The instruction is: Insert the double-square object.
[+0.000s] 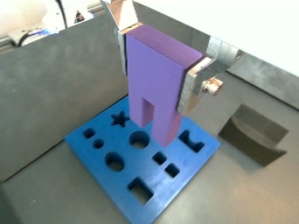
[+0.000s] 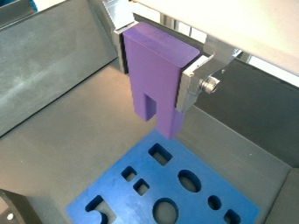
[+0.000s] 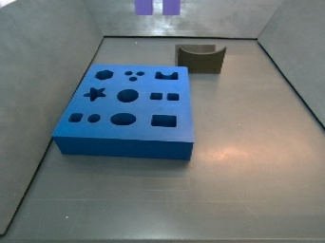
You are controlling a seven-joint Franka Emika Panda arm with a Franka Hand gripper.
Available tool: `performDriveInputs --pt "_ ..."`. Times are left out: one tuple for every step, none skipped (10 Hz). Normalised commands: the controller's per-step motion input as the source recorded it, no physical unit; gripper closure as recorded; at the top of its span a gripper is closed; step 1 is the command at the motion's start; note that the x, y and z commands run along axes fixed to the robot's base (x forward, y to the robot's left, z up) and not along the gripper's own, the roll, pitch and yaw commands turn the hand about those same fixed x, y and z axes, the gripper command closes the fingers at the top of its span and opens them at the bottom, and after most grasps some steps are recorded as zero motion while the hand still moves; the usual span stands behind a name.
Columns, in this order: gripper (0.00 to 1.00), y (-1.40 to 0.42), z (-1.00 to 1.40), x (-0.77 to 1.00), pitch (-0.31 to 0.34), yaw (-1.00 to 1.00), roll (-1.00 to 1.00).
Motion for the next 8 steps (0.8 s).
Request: performDriveInputs --pt "1.0 0.27 -0.9 0.17 0.0 -0.05 0.13" --pt "1.0 0.22 -0.79 0.14 0.0 -0.04 0.15" --pt "1.0 0.18 -0.81 0.1 0.0 -0.06 0.12" --pt "1.0 0.13 -0.84 0.0 -0.024 -0.05 0.12" --pt "1.0 0.16 -0.85 0.0 -0.094 -0.05 0.08" --pt "1.0 0.19 -0.86 0.0 -0.154 -0.03 0.0" --pt "1.0 0.23 -0.81 0.0 -0.133 -0.05 -0.07" --pt "1.0 0.19 -0.75 0.01 -0.089 -0.07 -0.04"
